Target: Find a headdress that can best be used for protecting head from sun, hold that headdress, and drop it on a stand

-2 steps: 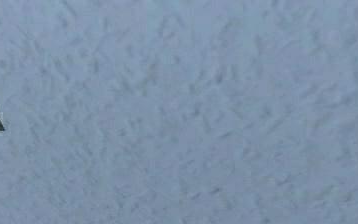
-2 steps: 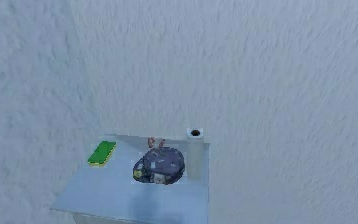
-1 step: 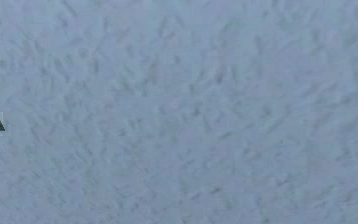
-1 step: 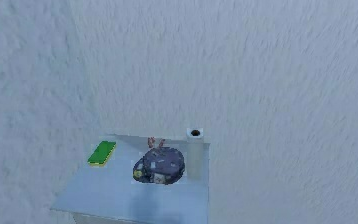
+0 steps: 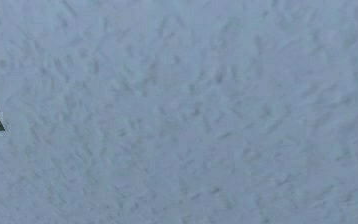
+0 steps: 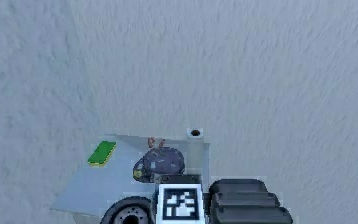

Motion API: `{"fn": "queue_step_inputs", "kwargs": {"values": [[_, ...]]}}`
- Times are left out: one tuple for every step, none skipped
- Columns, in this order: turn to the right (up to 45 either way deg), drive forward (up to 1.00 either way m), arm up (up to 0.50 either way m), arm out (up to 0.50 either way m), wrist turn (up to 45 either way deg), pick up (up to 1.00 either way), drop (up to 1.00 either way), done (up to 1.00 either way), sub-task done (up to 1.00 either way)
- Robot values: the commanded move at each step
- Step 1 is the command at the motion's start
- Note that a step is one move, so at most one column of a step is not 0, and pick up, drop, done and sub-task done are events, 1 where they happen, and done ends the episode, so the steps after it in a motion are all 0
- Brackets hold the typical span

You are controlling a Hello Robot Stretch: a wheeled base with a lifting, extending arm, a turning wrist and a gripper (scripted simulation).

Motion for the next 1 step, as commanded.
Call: {"fn": "queue_step_inputs", "kwargs": {"values": [[0.0, 0.0, 0.0, 0.24, 0.0, 0.0, 0.0, 0.0, 0.0]]}}
